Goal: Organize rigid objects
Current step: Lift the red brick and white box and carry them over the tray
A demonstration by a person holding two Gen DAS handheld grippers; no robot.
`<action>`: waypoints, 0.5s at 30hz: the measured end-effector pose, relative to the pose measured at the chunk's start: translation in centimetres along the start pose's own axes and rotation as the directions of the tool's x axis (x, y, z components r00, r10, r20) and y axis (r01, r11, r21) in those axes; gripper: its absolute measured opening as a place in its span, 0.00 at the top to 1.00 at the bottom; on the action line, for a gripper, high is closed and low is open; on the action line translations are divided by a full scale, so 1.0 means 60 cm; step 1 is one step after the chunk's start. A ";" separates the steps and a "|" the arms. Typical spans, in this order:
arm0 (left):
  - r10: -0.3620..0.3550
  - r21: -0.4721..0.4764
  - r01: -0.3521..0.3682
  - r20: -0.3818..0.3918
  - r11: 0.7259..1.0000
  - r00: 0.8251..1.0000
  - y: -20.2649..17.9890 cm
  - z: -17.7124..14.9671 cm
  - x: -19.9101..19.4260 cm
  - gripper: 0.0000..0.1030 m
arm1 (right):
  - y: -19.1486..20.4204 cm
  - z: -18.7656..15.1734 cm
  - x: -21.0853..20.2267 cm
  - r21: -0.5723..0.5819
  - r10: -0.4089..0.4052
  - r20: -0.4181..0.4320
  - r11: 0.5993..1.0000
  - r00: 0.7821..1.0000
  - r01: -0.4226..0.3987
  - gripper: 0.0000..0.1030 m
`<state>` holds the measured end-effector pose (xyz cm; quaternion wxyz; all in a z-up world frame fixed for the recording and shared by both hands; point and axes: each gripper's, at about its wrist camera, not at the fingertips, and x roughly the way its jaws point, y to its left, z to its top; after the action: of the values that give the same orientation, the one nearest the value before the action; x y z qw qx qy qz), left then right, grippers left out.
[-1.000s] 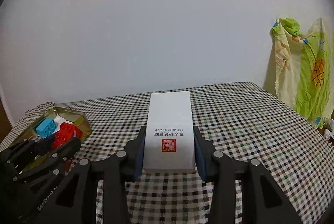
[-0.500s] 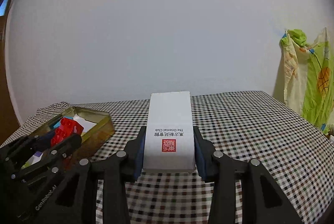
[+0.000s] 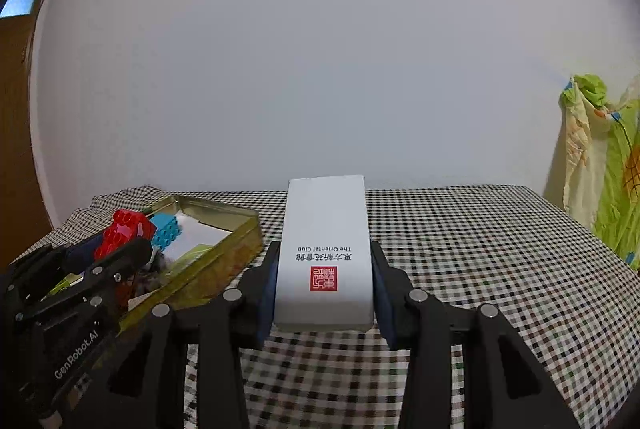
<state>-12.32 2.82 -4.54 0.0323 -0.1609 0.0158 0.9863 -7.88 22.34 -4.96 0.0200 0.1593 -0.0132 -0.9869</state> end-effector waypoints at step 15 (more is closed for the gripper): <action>0.070 -0.050 -0.069 0.017 0.996 0.997 0.054 -0.007 -0.007 0.70 | 0.080 -0.008 0.001 -0.058 0.070 -0.010 0.996 0.998 -0.070 0.57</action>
<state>-12.01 -0.43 -4.74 -0.0060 -0.1519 -0.0034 0.9884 -7.61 17.55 -5.26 0.0592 0.1619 0.0102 -0.9850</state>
